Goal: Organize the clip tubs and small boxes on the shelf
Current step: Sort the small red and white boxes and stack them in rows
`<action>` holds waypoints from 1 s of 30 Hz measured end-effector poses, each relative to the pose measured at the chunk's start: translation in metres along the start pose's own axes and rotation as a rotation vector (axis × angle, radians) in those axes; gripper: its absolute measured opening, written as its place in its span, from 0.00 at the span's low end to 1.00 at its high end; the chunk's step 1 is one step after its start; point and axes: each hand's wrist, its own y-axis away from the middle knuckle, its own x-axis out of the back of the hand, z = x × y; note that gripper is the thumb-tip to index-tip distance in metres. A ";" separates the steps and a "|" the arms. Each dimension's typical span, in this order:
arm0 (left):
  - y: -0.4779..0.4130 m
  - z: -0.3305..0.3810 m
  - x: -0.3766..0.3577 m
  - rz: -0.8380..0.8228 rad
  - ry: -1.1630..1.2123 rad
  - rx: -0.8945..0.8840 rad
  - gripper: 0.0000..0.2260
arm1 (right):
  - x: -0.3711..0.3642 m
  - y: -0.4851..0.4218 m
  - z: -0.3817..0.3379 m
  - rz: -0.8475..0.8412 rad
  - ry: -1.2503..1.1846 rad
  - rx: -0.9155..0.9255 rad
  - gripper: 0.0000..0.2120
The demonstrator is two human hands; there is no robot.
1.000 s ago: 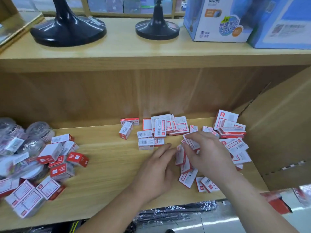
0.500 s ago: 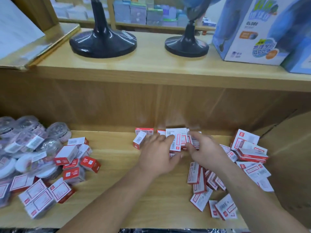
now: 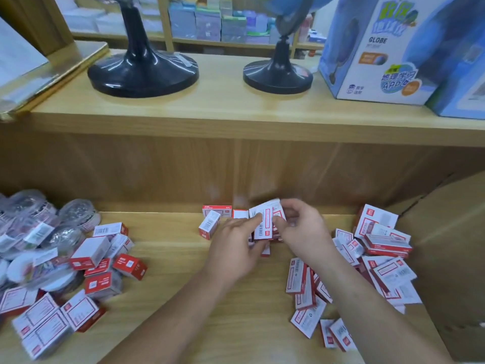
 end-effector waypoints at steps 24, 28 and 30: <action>-0.046 0.004 -0.002 -0.338 -0.359 -0.038 0.29 | 0.095 0.043 0.003 0.120 0.174 0.084 0.18; -0.046 0.010 0.002 -0.320 -0.304 -0.018 0.31 | 0.114 0.052 0.011 0.034 0.189 0.038 0.17; -0.037 0.025 0.008 -0.225 -0.248 -0.034 0.31 | 0.122 0.056 0.015 0.023 0.206 0.042 0.15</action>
